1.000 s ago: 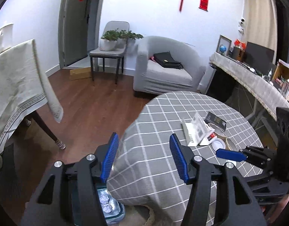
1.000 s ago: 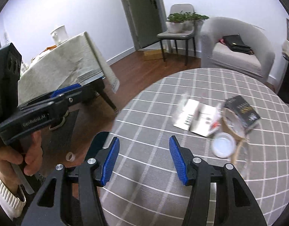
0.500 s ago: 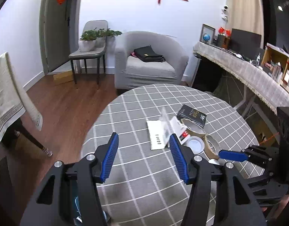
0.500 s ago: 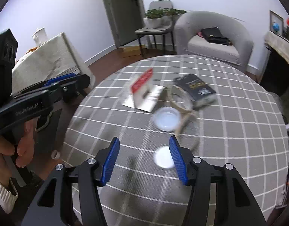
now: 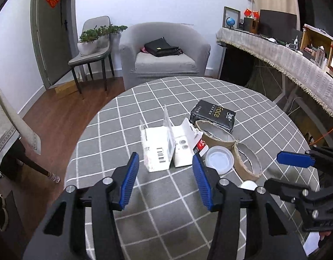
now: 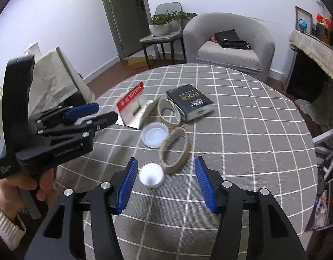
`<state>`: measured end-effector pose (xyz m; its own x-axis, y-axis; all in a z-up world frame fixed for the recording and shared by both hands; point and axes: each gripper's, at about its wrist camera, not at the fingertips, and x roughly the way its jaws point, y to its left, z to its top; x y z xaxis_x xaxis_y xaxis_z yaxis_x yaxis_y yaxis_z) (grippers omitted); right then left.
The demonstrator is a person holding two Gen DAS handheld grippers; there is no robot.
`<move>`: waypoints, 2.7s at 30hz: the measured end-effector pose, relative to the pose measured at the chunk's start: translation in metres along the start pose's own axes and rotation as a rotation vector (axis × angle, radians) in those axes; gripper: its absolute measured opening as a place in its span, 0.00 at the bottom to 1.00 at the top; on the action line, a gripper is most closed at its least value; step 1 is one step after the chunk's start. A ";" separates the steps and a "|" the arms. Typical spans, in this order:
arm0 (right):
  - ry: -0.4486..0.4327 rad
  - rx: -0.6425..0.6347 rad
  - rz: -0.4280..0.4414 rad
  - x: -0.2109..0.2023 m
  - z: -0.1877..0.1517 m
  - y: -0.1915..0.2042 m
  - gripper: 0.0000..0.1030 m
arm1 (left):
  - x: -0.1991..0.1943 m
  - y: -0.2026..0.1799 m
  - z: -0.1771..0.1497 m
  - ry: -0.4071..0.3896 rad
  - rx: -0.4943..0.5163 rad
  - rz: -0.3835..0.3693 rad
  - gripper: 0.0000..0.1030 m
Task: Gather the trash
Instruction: 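Move both open tools back over the table, then grasp the white-red card package with the left tool while the right tool grasps a tape roll, then carry the package and tape roll over the teal bin and release both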
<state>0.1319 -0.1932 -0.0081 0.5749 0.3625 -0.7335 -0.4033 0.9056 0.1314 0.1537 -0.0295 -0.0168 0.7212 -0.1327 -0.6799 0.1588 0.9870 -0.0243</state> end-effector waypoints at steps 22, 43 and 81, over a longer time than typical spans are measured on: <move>0.043 -0.006 -0.038 0.035 0.013 0.007 0.46 | 0.048 0.019 0.016 0.089 -0.068 -0.040 0.26; 0.072 -0.024 -0.099 0.051 0.016 -0.002 0.36 | 0.045 0.022 0.012 0.127 -0.090 -0.058 0.05; -0.024 -0.145 0.093 0.044 0.056 0.120 0.31 | -0.060 0.146 -0.023 0.026 -0.166 0.092 0.02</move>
<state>0.1485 -0.0564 0.0123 0.5466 0.4505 -0.7059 -0.5532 0.8271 0.0995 0.1184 0.1245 0.0036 0.7096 -0.0414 -0.7034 -0.0214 0.9965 -0.0803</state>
